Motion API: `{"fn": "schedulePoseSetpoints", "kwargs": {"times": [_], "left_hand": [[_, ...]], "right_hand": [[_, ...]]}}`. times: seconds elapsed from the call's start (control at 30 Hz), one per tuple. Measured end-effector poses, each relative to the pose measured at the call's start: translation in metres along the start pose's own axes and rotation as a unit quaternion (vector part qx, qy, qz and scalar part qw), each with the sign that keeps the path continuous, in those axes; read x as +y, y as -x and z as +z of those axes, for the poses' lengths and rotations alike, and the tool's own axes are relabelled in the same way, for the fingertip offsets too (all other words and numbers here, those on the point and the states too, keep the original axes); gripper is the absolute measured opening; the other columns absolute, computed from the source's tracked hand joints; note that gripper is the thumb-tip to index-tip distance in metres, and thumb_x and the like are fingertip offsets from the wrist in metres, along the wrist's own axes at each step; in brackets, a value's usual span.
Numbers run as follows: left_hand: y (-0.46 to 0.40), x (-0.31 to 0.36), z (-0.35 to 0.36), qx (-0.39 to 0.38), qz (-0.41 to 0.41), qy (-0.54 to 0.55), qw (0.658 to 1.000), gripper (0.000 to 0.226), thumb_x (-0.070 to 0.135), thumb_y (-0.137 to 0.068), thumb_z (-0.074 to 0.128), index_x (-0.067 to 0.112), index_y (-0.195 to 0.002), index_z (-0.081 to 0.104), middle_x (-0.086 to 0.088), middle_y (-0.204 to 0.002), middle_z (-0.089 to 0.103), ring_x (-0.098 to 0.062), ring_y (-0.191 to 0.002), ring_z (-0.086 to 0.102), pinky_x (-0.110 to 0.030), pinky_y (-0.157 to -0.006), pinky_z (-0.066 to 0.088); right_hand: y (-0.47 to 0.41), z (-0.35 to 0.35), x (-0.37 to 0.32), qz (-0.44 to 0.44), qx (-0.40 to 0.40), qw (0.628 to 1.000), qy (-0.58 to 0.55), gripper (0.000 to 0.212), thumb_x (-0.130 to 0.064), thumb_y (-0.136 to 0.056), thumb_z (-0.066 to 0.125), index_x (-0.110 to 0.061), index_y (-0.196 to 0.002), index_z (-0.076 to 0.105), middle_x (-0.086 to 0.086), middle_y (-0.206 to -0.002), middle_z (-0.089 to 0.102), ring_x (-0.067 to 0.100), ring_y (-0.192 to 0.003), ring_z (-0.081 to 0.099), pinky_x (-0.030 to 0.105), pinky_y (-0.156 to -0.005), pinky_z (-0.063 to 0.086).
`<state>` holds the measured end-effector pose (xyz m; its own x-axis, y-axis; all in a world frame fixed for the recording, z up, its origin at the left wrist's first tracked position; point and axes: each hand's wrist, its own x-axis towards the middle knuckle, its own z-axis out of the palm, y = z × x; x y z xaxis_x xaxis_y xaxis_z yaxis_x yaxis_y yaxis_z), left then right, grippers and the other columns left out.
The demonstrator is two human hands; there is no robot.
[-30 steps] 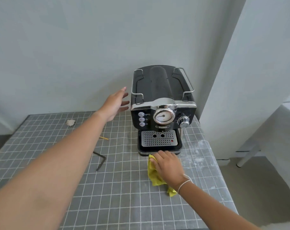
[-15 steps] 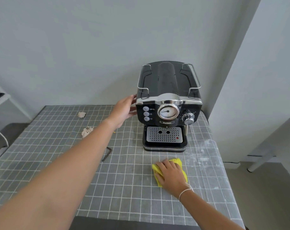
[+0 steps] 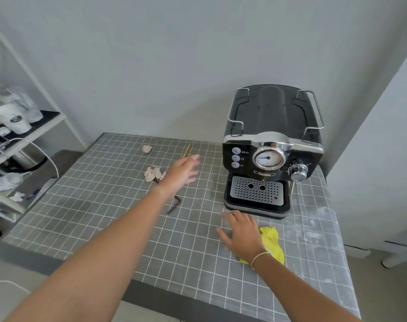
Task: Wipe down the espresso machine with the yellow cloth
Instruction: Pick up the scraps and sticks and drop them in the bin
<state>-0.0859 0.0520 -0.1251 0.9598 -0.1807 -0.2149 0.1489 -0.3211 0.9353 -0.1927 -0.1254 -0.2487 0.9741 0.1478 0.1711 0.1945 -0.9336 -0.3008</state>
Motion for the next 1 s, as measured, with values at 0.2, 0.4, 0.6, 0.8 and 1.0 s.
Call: {"fn": "schedulePoseSetpoints", "kwargs": {"times": [0.2,0.4,0.6,0.8,1.0], "left_hand": [[0.012,-0.039,-0.042,0.037,-0.031,-0.011,0.999,0.044,0.04,-0.096,0.041,0.021,-0.135,0.045,-0.002,-0.137,0.05,-0.015,-0.111,0.054,-0.026,-0.09,0.047],[0.005,-0.079,-0.091,0.033,-0.037,-0.078,0.996,0.041,0.034,-0.098,0.039,0.02,-0.136,0.045,0.001,-0.142,0.045,-0.017,-0.129,0.044,-0.036,-0.107,0.039],[-0.023,-0.114,-0.136,-0.002,-0.022,-0.176,0.984,0.038,0.024,-0.098,0.04,0.018,-0.134,0.05,0.002,-0.139,0.049,-0.015,-0.127,0.048,-0.025,-0.104,0.035],[-0.071,-0.14,-0.168,-0.02,0.027,-0.259,0.965,0.034,0.019,-0.095,0.046,0.017,-0.126,0.058,0.0,-0.132,0.057,-0.016,-0.121,0.053,-0.026,-0.101,0.039],[-0.112,-0.147,-0.188,-0.045,0.107,-0.348,0.93,0.036,0.02,-0.093,0.049,0.022,-0.129,0.054,0.005,-0.128,0.052,-0.017,-0.117,0.049,-0.028,-0.094,0.041]], "right_hand": [[-0.037,0.008,-0.032,-0.001,-0.02,1.0,-0.024,0.048,-0.052,-0.078,0.036,-0.022,-0.102,0.065,-0.002,-0.092,0.066,0.021,-0.084,0.065,0.036,-0.078,0.051],[-0.072,0.024,-0.066,0.003,-0.045,0.998,-0.05,0.055,-0.05,-0.083,0.03,-0.019,-0.117,0.059,0.0,-0.11,0.062,0.023,-0.105,0.058,0.037,-0.091,0.042],[-0.111,0.054,-0.107,0.03,-0.094,0.994,-0.051,0.038,-0.038,-0.09,0.043,-0.019,-0.119,0.058,-0.001,-0.114,0.06,0.021,-0.11,0.054,0.032,-0.097,0.04],[-0.152,0.08,-0.144,0.076,-0.12,0.989,-0.037,0.033,-0.034,-0.093,0.044,-0.021,-0.121,0.055,-0.002,-0.112,0.058,0.019,-0.106,0.053,0.03,-0.093,0.043],[-0.173,0.098,-0.152,0.124,-0.15,0.981,-0.003,0.03,-0.03,-0.095,0.042,-0.021,-0.122,0.052,-0.002,-0.119,0.052,0.018,-0.11,0.05,0.029,-0.094,0.041]]}}
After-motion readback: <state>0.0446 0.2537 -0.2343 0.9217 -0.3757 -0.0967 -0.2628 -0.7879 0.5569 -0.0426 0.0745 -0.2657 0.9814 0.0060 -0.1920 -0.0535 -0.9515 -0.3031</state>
